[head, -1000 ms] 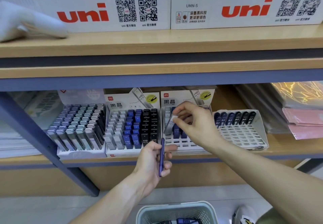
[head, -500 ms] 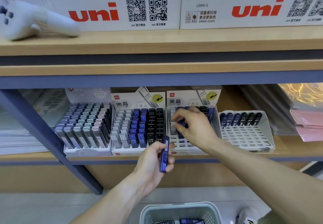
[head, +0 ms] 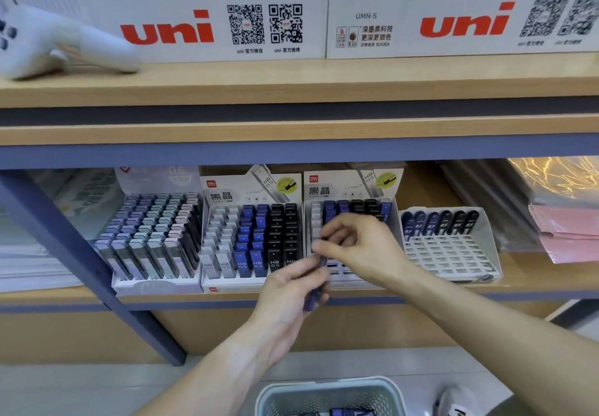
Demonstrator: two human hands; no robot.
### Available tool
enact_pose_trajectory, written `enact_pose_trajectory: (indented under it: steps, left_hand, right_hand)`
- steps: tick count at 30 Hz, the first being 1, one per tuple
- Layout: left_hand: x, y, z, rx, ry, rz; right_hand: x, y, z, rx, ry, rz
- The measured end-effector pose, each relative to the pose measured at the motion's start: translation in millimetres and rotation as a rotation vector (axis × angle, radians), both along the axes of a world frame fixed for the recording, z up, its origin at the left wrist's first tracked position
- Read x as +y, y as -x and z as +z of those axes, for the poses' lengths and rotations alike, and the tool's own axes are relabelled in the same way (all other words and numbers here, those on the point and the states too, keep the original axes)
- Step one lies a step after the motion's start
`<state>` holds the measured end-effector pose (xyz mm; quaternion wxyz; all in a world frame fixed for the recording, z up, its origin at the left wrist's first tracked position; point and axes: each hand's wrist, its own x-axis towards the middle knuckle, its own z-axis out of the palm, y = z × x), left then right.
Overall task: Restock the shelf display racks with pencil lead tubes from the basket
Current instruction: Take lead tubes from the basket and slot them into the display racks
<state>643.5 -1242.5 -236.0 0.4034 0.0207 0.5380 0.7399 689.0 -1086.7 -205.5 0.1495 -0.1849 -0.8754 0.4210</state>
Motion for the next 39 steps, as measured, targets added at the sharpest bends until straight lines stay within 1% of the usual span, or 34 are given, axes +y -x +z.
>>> enact_pose_trajectory:
  steps: [2,4,6,8,11,14,16,22,25,28,31,33,36,39]
  left_hand:
    - [2,-3,-2,0.048,0.021,0.006]
    - [4,-5,-3,0.076,0.056,0.026]
    - [5,-5,-3,0.093,0.058,0.02]
    - [6,-3,-3,0.1,0.051,0.041]
    - [8,-3,-3,0.07,0.012,0.1]
    - [11,-2,-4,0.028,-0.032,0.14]
    - [12,-3,-4,0.019,-0.045,0.149]
    - [15,-8,-1,0.076,-0.017,0.074]
    - [15,-10,-1,0.148,0.023,0.019]
    - [17,-12,-5,0.222,0.087,-0.027]
    - [18,-12,-7,0.264,0.12,-0.046]
    - [18,-10,-11,0.304,0.144,-0.035]
    - [18,-5,-16,0.343,0.207,0.03]
    - [17,-3,-20,0.365,0.267,0.074]
  right_hand:
    - [5,-9,-1,-0.06,0.14,0.023]
    - [14,-17,1,-0.023,0.296,0.014]
    - [21,-25,5,0.022,0.401,-0.002]
    - [27,-33,5,0.031,0.428,-0.005]
    - [34,-45,3,-0.02,0.451,0.013]
    - [36,-54,-1,-0.146,0.418,0.051]
    - [34,-57,-6,-0.195,0.421,0.089]
    - [28,-57,-16,-0.221,0.403,0.16]
    - [26,-54,-14,-0.126,0.293,0.137]
    - [26,-51,-10,0.015,0.301,0.109]
    - [27,-50,-11,0.015,0.266,0.113]
    - [27,-47,-13,0.038,0.213,0.07]
    - [29,-42,-14,0.135,0.135,-0.066]
    - [29,-37,-16,0.187,0.014,-0.118]
